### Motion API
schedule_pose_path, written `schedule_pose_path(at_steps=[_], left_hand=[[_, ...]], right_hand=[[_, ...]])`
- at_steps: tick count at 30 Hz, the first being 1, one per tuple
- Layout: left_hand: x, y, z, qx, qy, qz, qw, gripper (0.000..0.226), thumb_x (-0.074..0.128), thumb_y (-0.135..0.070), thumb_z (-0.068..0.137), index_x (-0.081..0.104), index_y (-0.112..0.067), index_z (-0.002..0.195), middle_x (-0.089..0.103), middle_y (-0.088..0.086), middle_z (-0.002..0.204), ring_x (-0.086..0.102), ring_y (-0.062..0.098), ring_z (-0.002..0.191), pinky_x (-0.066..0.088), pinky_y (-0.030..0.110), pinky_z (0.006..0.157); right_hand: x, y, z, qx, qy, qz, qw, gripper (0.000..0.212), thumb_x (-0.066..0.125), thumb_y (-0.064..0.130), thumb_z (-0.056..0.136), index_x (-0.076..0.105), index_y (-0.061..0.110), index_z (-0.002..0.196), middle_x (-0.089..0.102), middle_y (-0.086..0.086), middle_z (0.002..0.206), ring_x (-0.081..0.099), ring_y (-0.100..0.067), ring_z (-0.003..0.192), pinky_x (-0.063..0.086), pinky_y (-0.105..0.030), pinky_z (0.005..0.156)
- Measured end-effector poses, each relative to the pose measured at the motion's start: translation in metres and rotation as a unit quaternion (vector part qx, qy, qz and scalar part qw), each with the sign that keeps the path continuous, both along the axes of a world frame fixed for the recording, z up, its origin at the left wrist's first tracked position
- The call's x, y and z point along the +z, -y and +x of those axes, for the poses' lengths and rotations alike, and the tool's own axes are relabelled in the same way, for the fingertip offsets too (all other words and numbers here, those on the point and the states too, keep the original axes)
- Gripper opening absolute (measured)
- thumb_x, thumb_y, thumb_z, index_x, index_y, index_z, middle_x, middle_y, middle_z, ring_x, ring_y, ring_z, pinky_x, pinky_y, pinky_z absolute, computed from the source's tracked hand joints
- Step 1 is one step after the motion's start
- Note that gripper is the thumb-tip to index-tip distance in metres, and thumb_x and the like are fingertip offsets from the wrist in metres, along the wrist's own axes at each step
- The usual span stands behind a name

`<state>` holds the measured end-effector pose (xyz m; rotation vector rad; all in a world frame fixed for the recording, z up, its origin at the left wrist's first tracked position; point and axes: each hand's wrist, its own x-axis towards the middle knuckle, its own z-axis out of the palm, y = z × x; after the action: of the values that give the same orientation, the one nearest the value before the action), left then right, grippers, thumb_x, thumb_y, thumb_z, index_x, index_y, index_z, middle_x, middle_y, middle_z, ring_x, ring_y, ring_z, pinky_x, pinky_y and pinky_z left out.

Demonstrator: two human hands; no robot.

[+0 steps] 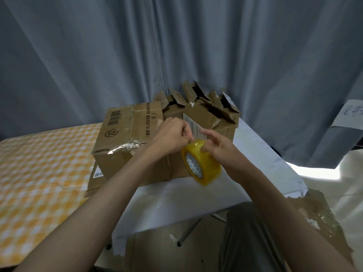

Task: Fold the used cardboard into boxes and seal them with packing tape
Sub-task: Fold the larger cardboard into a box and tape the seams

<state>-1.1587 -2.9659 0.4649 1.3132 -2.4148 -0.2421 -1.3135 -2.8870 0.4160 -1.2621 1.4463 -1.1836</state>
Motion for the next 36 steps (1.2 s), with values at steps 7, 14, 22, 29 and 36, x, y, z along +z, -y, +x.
schedule_pose_path(at_steps=[7,14,22,29,36], left_hand=[[-0.01,-0.01,-0.002,-0.017,0.04,-0.051,0.998,0.015,0.072,-0.035,0.086,0.064,-0.027,0.076,0.054,-0.018,0.069,0.05,0.009,0.086,0.025,0.033,0.083],[-0.006,-0.017,-0.006,-0.018,0.007,-0.038,0.999,0.018,0.07,-0.037,0.088,0.06,-0.034,0.074,0.057,-0.02,0.074,0.048,0.007,0.088,0.022,0.033,0.081],[-0.004,-0.016,-0.029,0.035,0.047,-0.012,0.998,0.018,0.079,-0.046,0.078,0.074,-0.03,0.074,0.068,-0.014,0.084,0.055,0.011,0.097,0.029,0.038,0.091],[0.001,-0.019,-0.033,0.033,0.111,-0.115,0.987,0.064,0.075,-0.064,0.072,0.066,-0.029,0.124,0.066,-0.001,0.118,0.048,0.024,0.117,0.033,0.04,0.093],[0.016,-0.006,0.027,0.037,-0.041,-0.09,0.994,0.016,0.066,-0.038,0.093,0.075,-0.026,0.099,0.072,-0.003,0.1,0.063,0.013,0.089,0.054,0.04,0.089]], right_hand=[[-0.018,-0.012,0.0,0.014,0.053,0.029,0.998,0.037,0.06,0.012,0.096,0.049,0.031,0.125,0.069,0.008,0.071,0.069,-0.005,0.067,0.055,-0.019,0.057],[-0.024,-0.024,-0.009,-0.027,-0.032,-0.028,0.999,0.006,0.059,0.018,0.097,0.055,0.023,0.097,0.055,-0.005,0.082,0.053,-0.014,0.074,0.045,-0.025,0.063],[-0.015,-0.036,-0.026,0.004,-0.078,-0.079,0.994,0.011,0.061,0.019,0.098,0.055,0.029,0.099,0.056,-0.003,0.085,0.053,-0.013,0.078,0.045,-0.03,0.07],[-0.018,-0.023,-0.055,-0.02,-0.192,-0.08,0.978,0.034,0.064,0.01,0.093,0.048,0.036,0.108,0.053,0.0,0.086,0.052,-0.013,0.075,0.048,-0.034,0.067],[-0.056,-0.006,-0.059,0.025,-0.375,-0.002,0.927,0.061,0.066,-0.001,0.081,0.036,0.039,0.116,0.052,-0.003,0.108,0.053,-0.022,0.094,0.043,-0.033,0.08]])
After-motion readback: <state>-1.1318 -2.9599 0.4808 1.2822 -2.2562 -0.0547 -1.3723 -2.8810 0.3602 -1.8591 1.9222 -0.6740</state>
